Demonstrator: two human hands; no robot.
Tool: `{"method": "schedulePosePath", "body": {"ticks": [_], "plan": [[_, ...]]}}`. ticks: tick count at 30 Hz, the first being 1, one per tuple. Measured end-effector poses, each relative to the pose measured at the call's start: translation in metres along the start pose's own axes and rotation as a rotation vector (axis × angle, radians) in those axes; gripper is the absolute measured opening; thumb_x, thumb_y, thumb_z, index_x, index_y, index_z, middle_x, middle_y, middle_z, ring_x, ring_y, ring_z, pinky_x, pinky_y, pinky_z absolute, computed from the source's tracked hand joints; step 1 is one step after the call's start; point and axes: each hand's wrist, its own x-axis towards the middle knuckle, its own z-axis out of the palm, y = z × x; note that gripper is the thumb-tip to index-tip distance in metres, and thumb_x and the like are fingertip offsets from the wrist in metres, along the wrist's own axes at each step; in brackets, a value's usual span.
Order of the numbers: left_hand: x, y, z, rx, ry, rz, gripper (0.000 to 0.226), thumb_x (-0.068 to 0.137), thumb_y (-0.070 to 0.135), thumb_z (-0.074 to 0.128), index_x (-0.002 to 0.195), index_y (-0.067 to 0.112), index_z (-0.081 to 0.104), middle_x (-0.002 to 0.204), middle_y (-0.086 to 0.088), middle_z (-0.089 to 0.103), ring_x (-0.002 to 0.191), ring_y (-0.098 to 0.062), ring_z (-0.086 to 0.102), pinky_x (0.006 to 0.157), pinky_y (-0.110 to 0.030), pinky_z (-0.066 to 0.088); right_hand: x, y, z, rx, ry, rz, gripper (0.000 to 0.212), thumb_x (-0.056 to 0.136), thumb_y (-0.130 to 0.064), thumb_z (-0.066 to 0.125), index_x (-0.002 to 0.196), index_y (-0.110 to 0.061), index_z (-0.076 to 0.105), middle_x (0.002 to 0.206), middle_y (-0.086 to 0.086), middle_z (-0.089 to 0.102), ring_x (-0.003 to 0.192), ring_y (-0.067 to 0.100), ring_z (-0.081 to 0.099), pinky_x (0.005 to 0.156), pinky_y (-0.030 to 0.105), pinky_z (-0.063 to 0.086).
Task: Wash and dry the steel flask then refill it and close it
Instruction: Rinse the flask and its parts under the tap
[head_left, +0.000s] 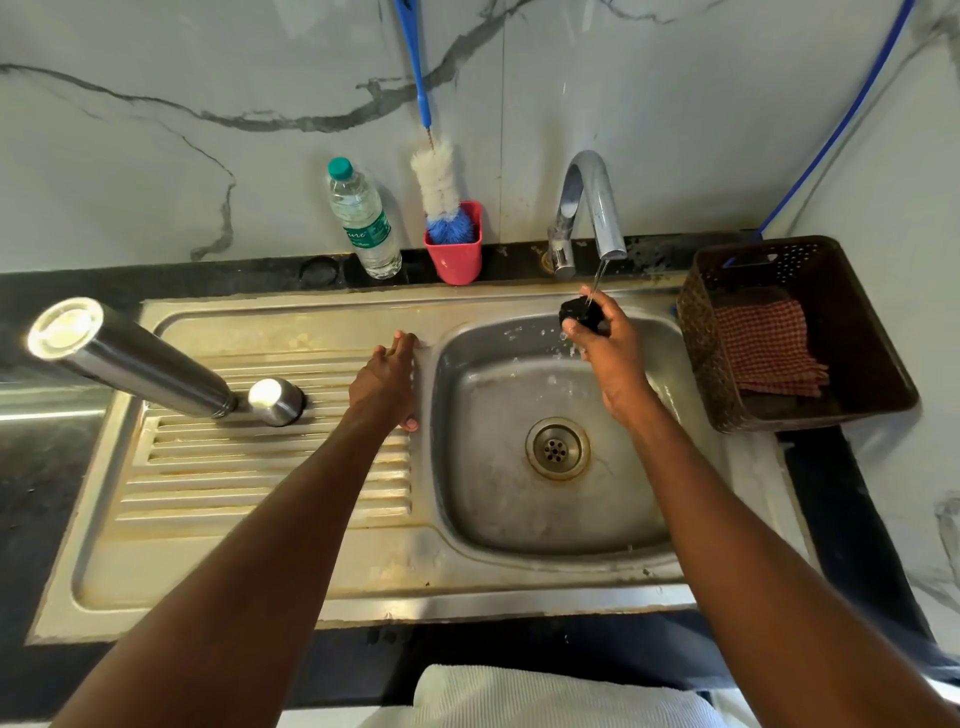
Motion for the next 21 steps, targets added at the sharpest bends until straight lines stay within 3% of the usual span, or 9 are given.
{"method": "schedulePosePath", "body": {"ticks": [3, 8, 10, 13, 15, 19, 21], "plan": [[0.0, -0.001, 0.0, -0.003, -0.002, 0.006, 0.082, 0.085, 0.008, 0.076, 0.147, 0.034, 0.028, 0.13, -0.017, 0.057, 0.103, -0.041, 0.066, 0.079, -0.054, 0.061, -0.003, -0.001, 0.001, 0.098, -0.085, 0.097, 0.048, 0.093, -0.017, 0.074, 0.139, -0.024, 0.062, 0.121, 0.003, 0.072, 0.098, 0.017, 0.063, 0.069, 0.024, 0.047], [-0.001, 0.0, -0.001, -0.004, -0.001, 0.005, 0.084, 0.084, 0.007, 0.077, 0.147, 0.035, 0.028, 0.128, -0.015, 0.059, 0.104, -0.039, 0.065, 0.077, -0.051, 0.062, -0.006, 0.002, -0.007, -0.044, -0.012, 0.043, 0.059, 0.079, 0.003, 0.081, 0.128, -0.026, 0.068, 0.124, -0.002, 0.069, 0.111, 0.01, 0.064, 0.083, 0.017, 0.054], [-0.002, 0.001, -0.002, 0.001, -0.013, -0.001, 0.087, 0.082, 0.007, 0.079, 0.148, 0.034, 0.029, 0.128, -0.016, 0.058, 0.105, -0.041, 0.065, 0.08, -0.052, 0.061, -0.004, -0.002, -0.004, 0.138, -0.024, 0.094, 0.056, 0.085, 0.004, 0.074, 0.131, -0.026, 0.065, 0.124, 0.002, 0.07, 0.107, 0.016, 0.067, 0.082, 0.025, 0.053], [-0.004, 0.001, -0.005, -0.002, -0.014, 0.011, 0.086, 0.083, 0.008, 0.077, 0.149, 0.033, 0.029, 0.132, -0.016, 0.059, 0.114, -0.043, 0.063, 0.084, -0.053, 0.06, -0.001, -0.004, 0.005, 0.405, -0.078, 0.246, 0.038, 0.098, -0.014, 0.065, 0.135, -0.023, 0.061, 0.117, 0.007, 0.072, 0.096, 0.022, 0.068, 0.077, 0.034, 0.049], [-0.003, -0.001, -0.005, -0.014, -0.009, 0.013, 0.085, 0.083, 0.011, 0.077, 0.148, 0.035, 0.027, 0.131, -0.014, 0.062, 0.114, -0.04, 0.063, 0.083, -0.052, 0.06, -0.009, -0.004, 0.008, 0.264, -0.103, 0.225, 0.037, 0.096, -0.021, 0.07, 0.133, -0.022, 0.062, 0.116, 0.002, 0.072, 0.095, 0.017, 0.069, 0.074, 0.03, 0.05], [-0.005, 0.001, -0.005, -0.018, 0.008, 0.017, 0.082, 0.085, 0.012, 0.075, 0.148, 0.034, 0.027, 0.127, -0.014, 0.062, 0.11, -0.04, 0.064, 0.08, -0.049, 0.059, -0.028, 0.007, -0.005, -0.189, -0.047, 0.004, 0.058, 0.076, 0.001, 0.085, 0.126, -0.016, 0.06, 0.115, -0.011, 0.068, 0.111, 0.009, 0.065, 0.087, 0.017, 0.056], [-0.005, 0.002, -0.006, -0.013, 0.011, 0.017, 0.081, 0.086, 0.011, 0.075, 0.149, 0.032, 0.028, 0.125, -0.014, 0.062, 0.107, -0.04, 0.065, 0.078, -0.049, 0.059, -0.033, 0.007, -0.011, -0.289, -0.006, -0.109, 0.062, 0.075, 0.002, 0.085, 0.127, -0.018, 0.058, 0.117, -0.017, 0.064, 0.115, 0.008, 0.063, 0.097, 0.023, 0.054]]}}
